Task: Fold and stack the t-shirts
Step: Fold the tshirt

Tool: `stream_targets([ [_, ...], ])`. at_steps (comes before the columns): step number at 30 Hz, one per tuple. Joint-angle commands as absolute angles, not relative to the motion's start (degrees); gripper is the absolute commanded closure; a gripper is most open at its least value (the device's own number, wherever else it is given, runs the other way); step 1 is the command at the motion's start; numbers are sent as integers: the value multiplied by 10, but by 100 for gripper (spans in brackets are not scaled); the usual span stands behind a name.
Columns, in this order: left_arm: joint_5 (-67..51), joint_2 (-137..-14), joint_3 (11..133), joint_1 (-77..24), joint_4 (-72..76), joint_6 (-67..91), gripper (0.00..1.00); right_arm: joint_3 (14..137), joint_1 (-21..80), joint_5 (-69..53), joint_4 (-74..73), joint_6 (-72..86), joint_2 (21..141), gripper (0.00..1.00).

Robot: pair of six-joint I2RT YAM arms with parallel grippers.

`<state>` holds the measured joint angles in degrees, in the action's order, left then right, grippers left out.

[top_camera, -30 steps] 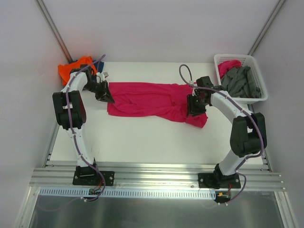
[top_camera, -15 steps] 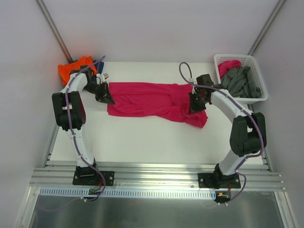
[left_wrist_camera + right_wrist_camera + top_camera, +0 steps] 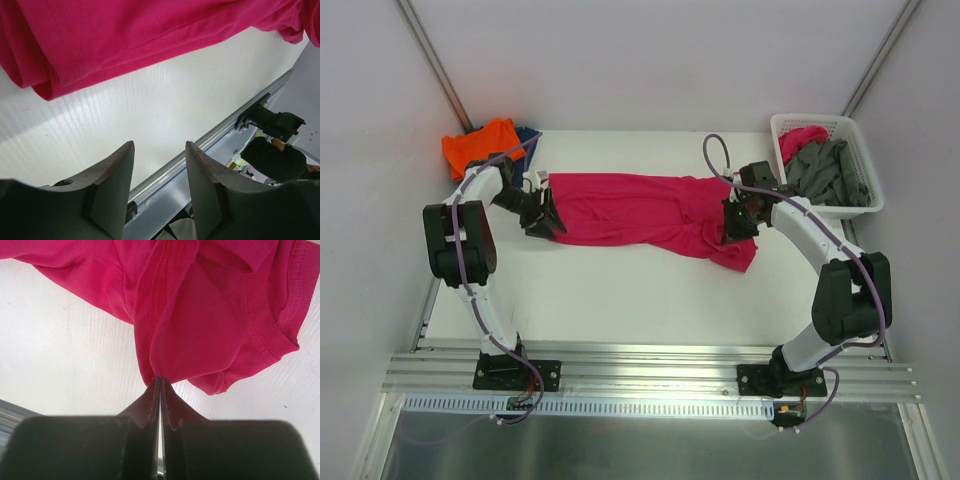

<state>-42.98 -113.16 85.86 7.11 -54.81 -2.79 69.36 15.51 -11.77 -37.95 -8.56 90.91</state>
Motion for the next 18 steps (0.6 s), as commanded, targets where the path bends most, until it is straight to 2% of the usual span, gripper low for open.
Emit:
stream_targets([
  [1,-435,-1094,843,70,-560,-33,56,692,149,-120,-379,-80,886,99],
  [4,-425,-1115,868,80,-559,-32,63,696,149,-123,-378,-76,893,99],
  [18,-413,-1202,919,110,-559,-36,65,713,149,-126,-379,-76,916,99],
])
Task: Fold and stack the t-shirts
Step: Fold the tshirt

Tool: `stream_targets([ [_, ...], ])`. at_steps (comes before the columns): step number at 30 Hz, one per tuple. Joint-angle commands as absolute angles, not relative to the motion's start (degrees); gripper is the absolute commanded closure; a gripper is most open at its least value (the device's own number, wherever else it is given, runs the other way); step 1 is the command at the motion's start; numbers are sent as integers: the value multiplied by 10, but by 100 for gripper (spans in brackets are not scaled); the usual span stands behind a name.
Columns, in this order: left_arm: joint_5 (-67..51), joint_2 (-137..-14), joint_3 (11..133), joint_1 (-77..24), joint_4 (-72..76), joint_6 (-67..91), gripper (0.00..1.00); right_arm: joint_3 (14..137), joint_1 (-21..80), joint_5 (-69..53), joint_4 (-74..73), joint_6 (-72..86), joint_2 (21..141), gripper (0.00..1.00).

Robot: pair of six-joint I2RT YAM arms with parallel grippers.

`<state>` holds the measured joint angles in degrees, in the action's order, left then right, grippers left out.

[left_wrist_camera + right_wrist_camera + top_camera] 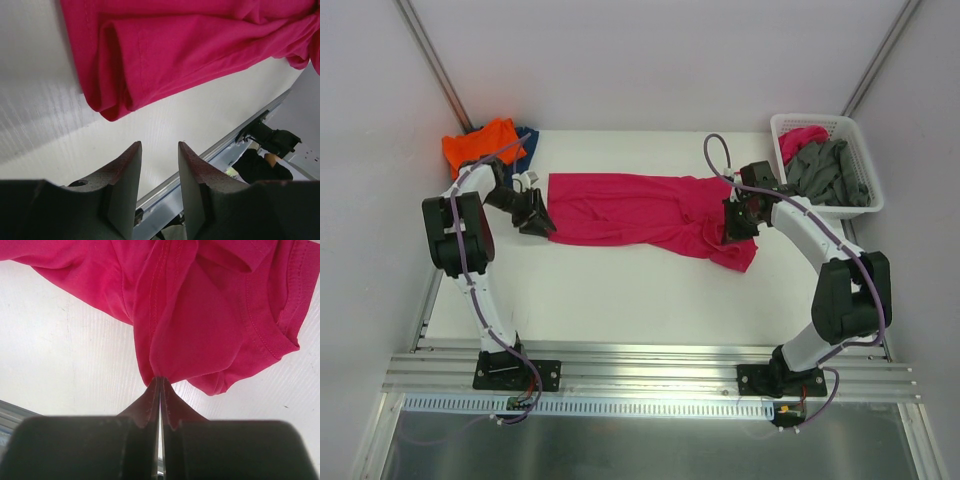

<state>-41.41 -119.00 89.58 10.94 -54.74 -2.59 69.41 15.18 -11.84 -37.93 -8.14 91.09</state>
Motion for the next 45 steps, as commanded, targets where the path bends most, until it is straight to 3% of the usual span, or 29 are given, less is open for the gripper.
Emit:
stream_targets([
  [1,-414,-1207,925,110,-559,-34,65,715,148,-126,-379,-76,917,99],
  [36,-423,-1270,971,111,-551,-31,76,714,149,-119,-377,-76,915,99],
  [45,-429,-1268,968,111,-546,-31,87,708,148,-117,-375,-76,909,99],
])
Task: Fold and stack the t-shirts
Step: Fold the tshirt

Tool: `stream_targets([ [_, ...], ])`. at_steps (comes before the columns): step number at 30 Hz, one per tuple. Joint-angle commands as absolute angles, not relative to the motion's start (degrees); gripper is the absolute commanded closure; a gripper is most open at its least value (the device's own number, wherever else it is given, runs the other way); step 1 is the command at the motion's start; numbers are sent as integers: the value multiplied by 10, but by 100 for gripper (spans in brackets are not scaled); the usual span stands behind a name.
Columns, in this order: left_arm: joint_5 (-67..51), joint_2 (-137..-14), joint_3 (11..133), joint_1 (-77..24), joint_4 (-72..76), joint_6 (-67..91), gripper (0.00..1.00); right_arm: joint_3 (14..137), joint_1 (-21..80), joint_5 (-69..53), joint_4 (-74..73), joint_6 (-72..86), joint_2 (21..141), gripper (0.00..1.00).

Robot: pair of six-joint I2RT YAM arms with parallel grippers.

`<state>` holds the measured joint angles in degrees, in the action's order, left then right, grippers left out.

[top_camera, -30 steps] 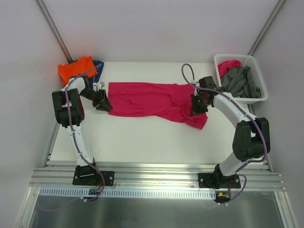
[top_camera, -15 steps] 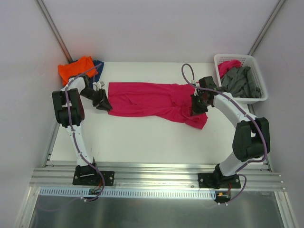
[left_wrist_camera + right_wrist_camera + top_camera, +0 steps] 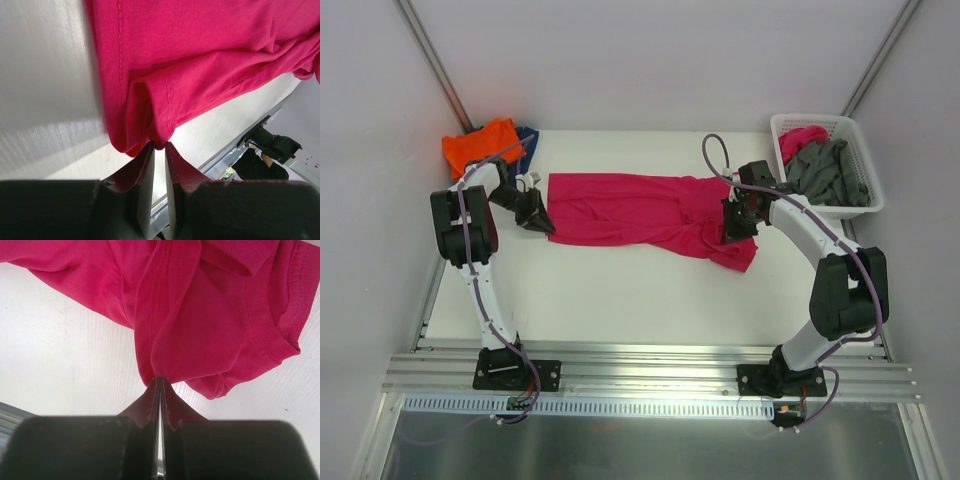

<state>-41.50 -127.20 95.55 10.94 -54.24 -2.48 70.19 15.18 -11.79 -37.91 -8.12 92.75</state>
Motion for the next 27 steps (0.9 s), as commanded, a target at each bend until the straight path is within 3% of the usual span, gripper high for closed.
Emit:
stream_targets([
  [1,-429,-1268,968,111,-545,-30,88,708,149,-117,-376,-76,909,99],
  [4,-428,-1263,965,111,-543,-28,100,706,149,-116,-375,-76,906,99],
  [27,-447,-1072,906,111,-545,-28,100,664,122,-115,-378,-93,796,99],
])
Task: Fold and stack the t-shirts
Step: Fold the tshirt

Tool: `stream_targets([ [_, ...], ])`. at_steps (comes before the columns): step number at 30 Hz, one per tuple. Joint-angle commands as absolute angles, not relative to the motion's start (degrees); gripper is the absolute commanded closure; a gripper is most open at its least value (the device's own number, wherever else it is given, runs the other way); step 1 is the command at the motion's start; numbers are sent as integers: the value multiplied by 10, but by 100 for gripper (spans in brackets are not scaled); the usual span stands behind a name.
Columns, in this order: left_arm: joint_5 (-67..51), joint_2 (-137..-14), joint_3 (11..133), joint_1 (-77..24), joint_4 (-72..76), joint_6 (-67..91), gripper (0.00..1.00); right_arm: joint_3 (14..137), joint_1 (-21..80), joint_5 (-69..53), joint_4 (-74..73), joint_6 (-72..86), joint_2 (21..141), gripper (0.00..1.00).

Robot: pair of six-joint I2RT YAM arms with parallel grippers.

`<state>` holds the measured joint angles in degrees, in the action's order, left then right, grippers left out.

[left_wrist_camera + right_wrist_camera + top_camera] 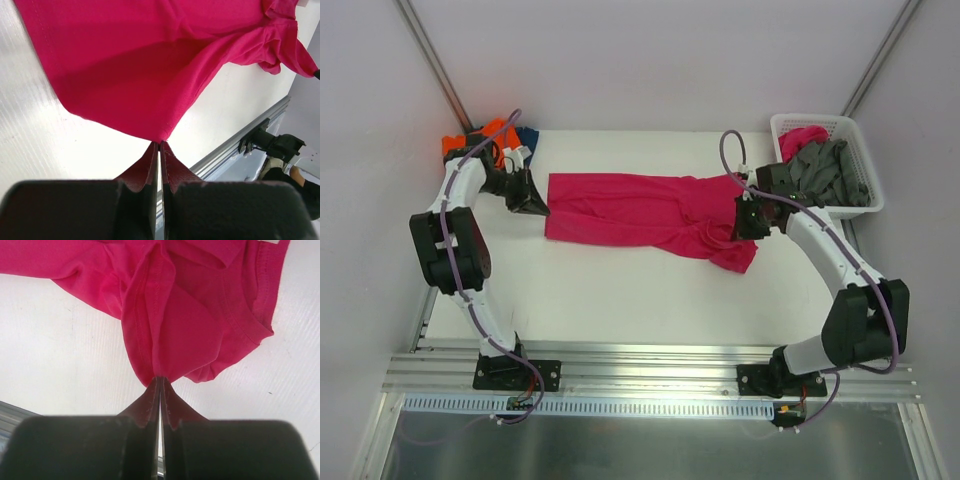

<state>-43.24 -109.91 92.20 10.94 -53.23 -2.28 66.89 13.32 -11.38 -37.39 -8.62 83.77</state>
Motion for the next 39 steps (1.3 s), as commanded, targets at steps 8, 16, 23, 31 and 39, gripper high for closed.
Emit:
stream_targets([
  [8,-443,-986,860,112,-554,-48,100,628,94,-122,-392,-97,694,99],
  [16,-445,-883,840,112,-555,-57,100,608,69,-135,-411,-111,599,99],
  [23,-466,-817,796,112,-559,-69,100,617,59,-155,-445,-114,535,99],
  [31,-464,-734,741,112,-572,-84,100,613,56,-186,-500,-117,476,99],
  [39,-451,-724,729,139,-581,-87,100,668,56,-147,-518,-189,500,99],
])
